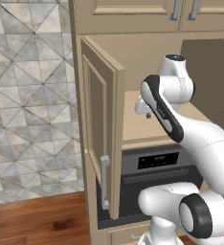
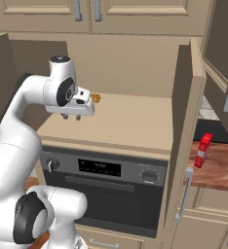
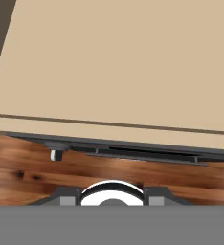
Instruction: Pick the boxed food and bar from the counter and place them in the cabinets closest to them.
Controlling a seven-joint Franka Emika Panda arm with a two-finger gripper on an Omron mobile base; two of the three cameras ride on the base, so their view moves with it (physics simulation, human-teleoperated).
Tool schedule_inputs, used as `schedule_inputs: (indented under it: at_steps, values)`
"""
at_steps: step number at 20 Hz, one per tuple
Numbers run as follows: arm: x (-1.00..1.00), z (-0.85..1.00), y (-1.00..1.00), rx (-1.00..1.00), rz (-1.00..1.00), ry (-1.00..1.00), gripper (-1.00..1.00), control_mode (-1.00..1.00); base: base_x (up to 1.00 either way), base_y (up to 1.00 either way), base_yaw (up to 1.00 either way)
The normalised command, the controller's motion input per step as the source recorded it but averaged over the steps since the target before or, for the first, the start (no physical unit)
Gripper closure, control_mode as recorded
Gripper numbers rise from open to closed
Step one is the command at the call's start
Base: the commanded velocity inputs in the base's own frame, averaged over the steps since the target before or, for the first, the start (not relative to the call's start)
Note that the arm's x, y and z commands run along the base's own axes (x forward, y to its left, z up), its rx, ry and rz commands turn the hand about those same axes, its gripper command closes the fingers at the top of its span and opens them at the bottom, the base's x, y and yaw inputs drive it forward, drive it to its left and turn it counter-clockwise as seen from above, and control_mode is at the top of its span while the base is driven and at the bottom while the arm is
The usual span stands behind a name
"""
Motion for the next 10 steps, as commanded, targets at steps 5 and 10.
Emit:
schedule_inputs:
  at_steps: [5,10]
  values:
    - [-0.04,0.0,0.0,0.0,0.0,0.0,-1.0,-1.0,0.0,0.0,0.0]
    - [0.0,0.0,0.0,0.0,0.0,0.0,-1.0,-1.0,0.0,0.0,0.0]
